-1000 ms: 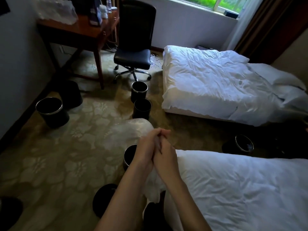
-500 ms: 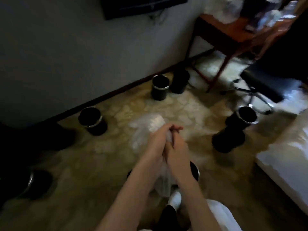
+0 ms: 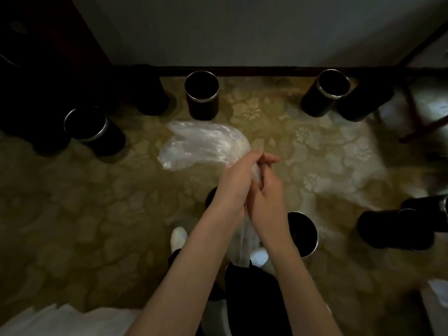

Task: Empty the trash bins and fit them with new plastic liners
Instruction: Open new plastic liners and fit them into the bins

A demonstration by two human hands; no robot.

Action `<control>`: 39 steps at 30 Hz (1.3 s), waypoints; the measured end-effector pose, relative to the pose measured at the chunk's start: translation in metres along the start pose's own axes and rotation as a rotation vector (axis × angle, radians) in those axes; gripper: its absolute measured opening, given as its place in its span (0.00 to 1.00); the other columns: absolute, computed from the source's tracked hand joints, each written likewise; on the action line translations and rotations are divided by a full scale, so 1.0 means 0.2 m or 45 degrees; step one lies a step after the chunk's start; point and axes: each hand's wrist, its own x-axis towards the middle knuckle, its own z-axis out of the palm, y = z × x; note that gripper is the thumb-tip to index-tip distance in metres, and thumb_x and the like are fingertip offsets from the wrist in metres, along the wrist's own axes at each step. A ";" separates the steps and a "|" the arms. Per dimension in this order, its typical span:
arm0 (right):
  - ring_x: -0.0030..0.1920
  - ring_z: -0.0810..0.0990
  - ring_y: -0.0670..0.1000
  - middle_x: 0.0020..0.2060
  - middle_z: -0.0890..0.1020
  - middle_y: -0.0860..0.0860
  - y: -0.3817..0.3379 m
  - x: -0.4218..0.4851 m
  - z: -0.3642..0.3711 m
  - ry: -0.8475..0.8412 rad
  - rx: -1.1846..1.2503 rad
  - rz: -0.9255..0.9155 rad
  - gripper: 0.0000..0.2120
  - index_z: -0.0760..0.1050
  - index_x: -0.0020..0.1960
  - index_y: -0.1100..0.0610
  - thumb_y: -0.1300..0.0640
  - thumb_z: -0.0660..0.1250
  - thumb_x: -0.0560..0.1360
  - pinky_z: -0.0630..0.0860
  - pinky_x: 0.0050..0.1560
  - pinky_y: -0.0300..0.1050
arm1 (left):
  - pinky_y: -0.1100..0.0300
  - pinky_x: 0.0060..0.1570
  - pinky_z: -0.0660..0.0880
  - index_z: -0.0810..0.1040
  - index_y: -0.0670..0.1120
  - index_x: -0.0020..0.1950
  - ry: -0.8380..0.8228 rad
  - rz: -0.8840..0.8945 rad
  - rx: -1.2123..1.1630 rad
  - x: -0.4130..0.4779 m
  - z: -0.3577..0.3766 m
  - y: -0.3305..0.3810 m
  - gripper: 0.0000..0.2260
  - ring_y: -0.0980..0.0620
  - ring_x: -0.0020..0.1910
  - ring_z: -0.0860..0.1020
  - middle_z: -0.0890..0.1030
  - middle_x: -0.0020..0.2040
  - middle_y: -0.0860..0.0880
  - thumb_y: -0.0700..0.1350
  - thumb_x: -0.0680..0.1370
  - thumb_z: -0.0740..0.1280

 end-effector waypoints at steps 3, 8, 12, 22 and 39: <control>0.47 0.83 0.44 0.46 0.83 0.44 0.26 -0.12 0.13 -0.022 -0.009 -0.043 0.11 0.74 0.61 0.50 0.57 0.60 0.80 0.81 0.48 0.56 | 0.62 0.50 0.78 0.86 0.49 0.38 -0.006 0.016 -0.009 0.02 -0.16 -0.28 0.17 0.57 0.41 0.82 0.82 0.47 0.43 0.49 0.80 0.61; 0.51 0.83 0.45 0.50 0.84 0.47 0.78 -0.37 0.27 -0.007 -0.006 -0.138 0.15 0.73 0.66 0.52 0.56 0.61 0.80 0.81 0.49 0.51 | 0.59 0.56 0.76 0.86 0.44 0.44 -0.001 0.065 -0.008 0.02 -0.35 -0.88 0.14 0.58 0.51 0.83 0.86 0.47 0.50 0.48 0.79 0.62; 0.53 0.83 0.50 0.54 0.83 0.53 1.17 -0.74 0.37 -0.003 -0.027 -0.272 0.16 0.73 0.66 0.56 0.54 0.61 0.79 0.80 0.52 0.57 | 0.59 0.57 0.77 0.85 0.40 0.46 0.014 0.151 -0.027 -0.18 -0.49 -1.38 0.14 0.55 0.51 0.82 0.86 0.48 0.47 0.45 0.79 0.62; 0.51 0.80 0.36 0.51 0.82 0.44 1.10 -1.52 0.20 -0.008 0.069 -0.640 0.12 0.73 0.63 0.55 0.61 0.62 0.80 0.75 0.47 0.32 | 0.63 0.45 0.76 0.83 0.39 0.50 -0.176 0.408 0.096 -1.01 -0.49 -1.57 0.15 0.54 0.44 0.79 0.82 0.42 0.48 0.46 0.81 0.60; 0.27 0.77 0.42 0.28 0.79 0.45 1.03 -1.22 0.09 0.076 0.544 -0.260 0.09 0.78 0.44 0.56 0.58 0.60 0.79 0.73 0.26 0.37 | 0.52 0.52 0.80 0.79 0.51 0.58 -0.174 0.545 0.385 -0.85 -0.70 -1.54 0.15 0.52 0.50 0.84 0.86 0.50 0.51 0.49 0.73 0.74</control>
